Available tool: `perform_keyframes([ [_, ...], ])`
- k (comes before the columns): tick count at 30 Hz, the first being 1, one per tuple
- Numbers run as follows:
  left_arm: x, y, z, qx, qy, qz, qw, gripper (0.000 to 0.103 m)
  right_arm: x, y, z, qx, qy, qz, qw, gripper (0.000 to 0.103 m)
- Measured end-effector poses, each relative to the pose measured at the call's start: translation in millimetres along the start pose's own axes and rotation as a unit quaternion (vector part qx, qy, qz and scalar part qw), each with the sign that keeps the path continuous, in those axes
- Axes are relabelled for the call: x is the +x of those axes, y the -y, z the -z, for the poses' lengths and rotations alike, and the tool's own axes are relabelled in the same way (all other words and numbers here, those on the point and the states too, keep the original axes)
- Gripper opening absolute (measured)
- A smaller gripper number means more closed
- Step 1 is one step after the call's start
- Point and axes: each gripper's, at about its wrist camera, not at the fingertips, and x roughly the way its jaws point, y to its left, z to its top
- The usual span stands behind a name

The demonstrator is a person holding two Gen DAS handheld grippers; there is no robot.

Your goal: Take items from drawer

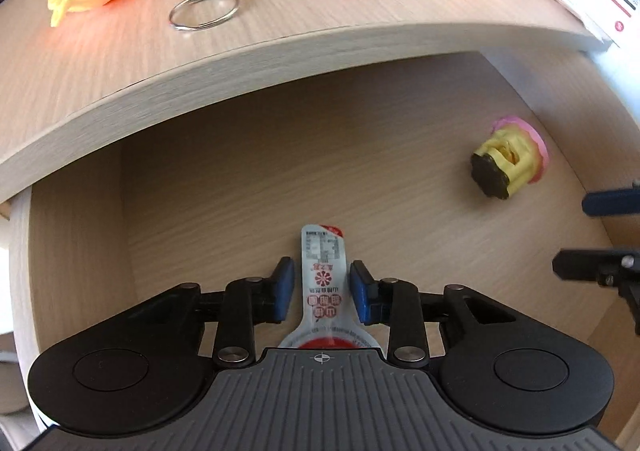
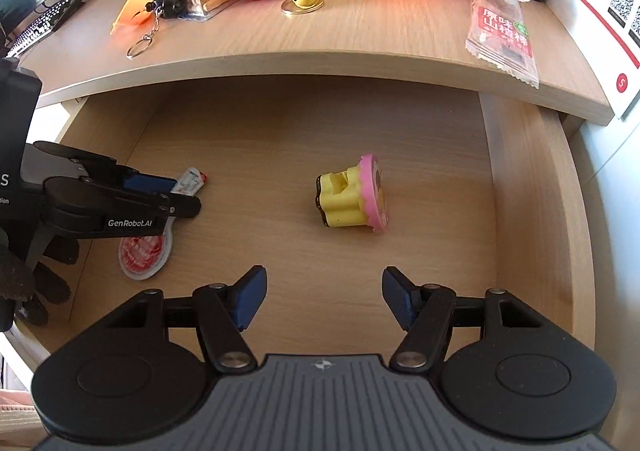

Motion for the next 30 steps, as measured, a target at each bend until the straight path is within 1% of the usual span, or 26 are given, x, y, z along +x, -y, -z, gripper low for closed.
perform_keyframes([
  [1,0,0,-1,0.0,-0.003,0.0,1.0,0.033,0,0,0,-0.001,0.002,0.001,1.0,0.064],
  [3,-1,0,-4,-0.005,-0.022,-0.006,0.9997,0.029,0,0,0,-0.005,0.01,0.006,1.0,0.064],
  [5,-1,1,-8,-0.007,-0.042,-0.01,0.9991,0.027,-2,0,-4,-0.014,0.022,0.023,0.999,0.064],
  [9,-3,-6,-10,-0.014,-0.063,0.021,0.9977,0.027,5,1,-19,-0.026,0.03,0.038,0.999,0.064],
  [10,-4,-8,-10,-0.022,-0.067,0.029,0.9971,0.027,15,-4,-29,-0.046,0.025,0.041,0.998,0.064],
  [11,-5,-11,-8,-0.029,-0.072,0.035,0.9964,0.027,15,-4,-29,-0.046,0.025,0.041,0.998,0.064],
  [13,-6,-13,-8,-0.033,-0.079,0.043,0.9954,0.027,30,-12,-39,-0.074,0.008,0.05,0.996,0.064],
  [17,-9,-18,-4,-0.028,-0.084,0.052,0.9947,0.027,58,-26,-53,-0.113,-0.01,0.064,0.991,0.063],
  [18,-9,-19,-2,-0.027,-0.086,0.055,0.9945,0.027,68,-28,-58,-0.12,-0.019,0.076,0.99,0.061],
  [19,-10,-20,-3,-0.027,-0.086,0.056,0.9943,0.027,68,-28,-58,-0.12,-0.019,0.076,0.99,0.056],
  [20,-13,-25,-3,-0.028,-0.086,0.057,0.9943,0.027,75,-28,-60,-0.124,-0.028,0.079,0.989,0.051],
  [21,-13,-26,-3,-0.026,-0.085,0.059,0.9943,0.027,75,-28,-60,-0.124,-0.028,0.079,0.989,0.046],
  [23,-17,-26,1,-0.023,-0.084,0.059,0.9944,0.027,77,-28,-63,-0.127,-0.033,0.076,0.988,0.045],
  [26,-17,-20,7,-0.019,-0.087,0.07,0.9936,0.027,72,-27,-64,-0.125,-0.039,0.064,0.989,0.042],
  [28,-18,-20,6,-0.013,-0.088,0.082,0.9926,0.026,57,-27,-62,-0.117,-0.032,0.054,0.991,0.042],
  [30,-29,-19,11,-0.007,-0.08,0.096,0.9921,0.026,50,-26,-61,-0.113,-0.026,0.052,0.992,0.042],
])
